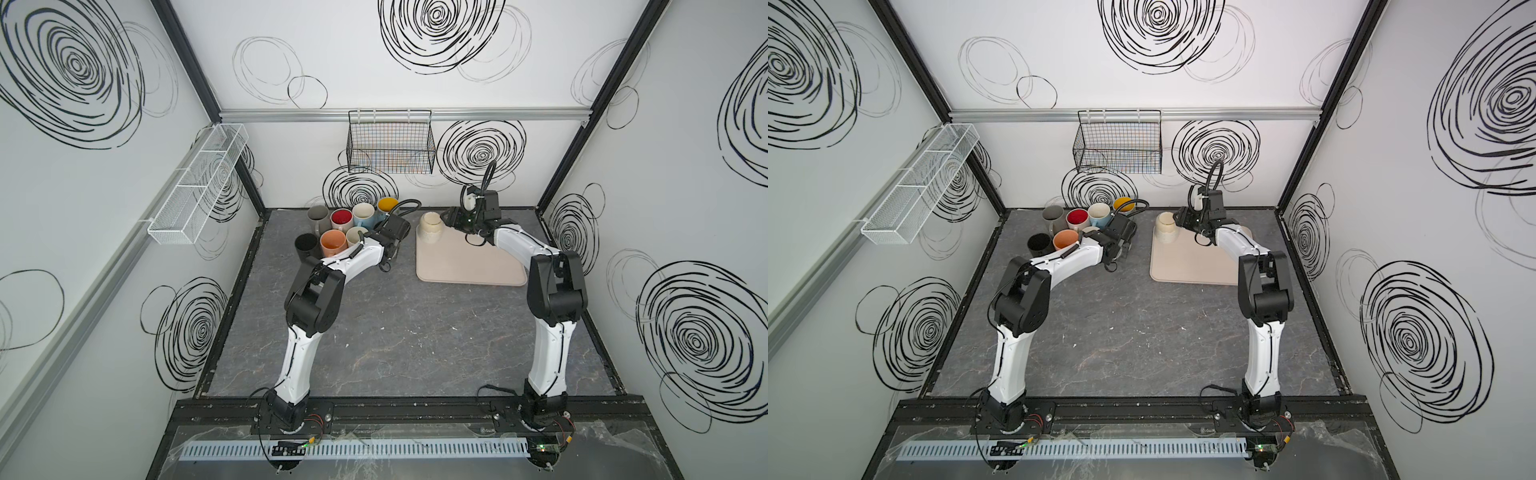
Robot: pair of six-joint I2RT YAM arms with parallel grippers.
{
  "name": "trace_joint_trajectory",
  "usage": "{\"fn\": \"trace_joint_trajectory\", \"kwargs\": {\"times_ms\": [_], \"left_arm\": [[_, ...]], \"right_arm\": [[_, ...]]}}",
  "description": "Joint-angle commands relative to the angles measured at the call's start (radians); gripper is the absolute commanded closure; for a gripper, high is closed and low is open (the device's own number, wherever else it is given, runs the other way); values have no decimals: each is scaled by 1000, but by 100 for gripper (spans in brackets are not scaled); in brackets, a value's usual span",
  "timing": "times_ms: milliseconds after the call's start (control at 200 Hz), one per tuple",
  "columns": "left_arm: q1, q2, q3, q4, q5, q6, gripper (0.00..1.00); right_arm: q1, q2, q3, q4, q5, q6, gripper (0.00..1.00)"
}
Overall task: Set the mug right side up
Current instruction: 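Lower the black-and-white mug upright among the mugs with the left gripper, then withdraw the left gripper while the right gripper descends onto the speckled cream mug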
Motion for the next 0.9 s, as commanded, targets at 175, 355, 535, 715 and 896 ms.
{"fn": "trace_joint_trajectory", "kwargs": {"times_ms": [175,355,535,715,896], "left_arm": [[13,32,53,41,-52,12,69],[29,39,95,1,-13,-21,52],[15,-22,50,13,-25,-26,44],[12,-112,-31,36,-21,-22,38],[10,-183,-82,61,12,-38,36]], "right_arm": [[-4,103,96,-3,-1,-89,37],[-8,110,153,-89,-2,-152,37],[-20,103,123,18,-29,-145,35],[-12,217,284,-20,-74,-130,38],[-7,321,435,-46,-99,-131,37]]}}
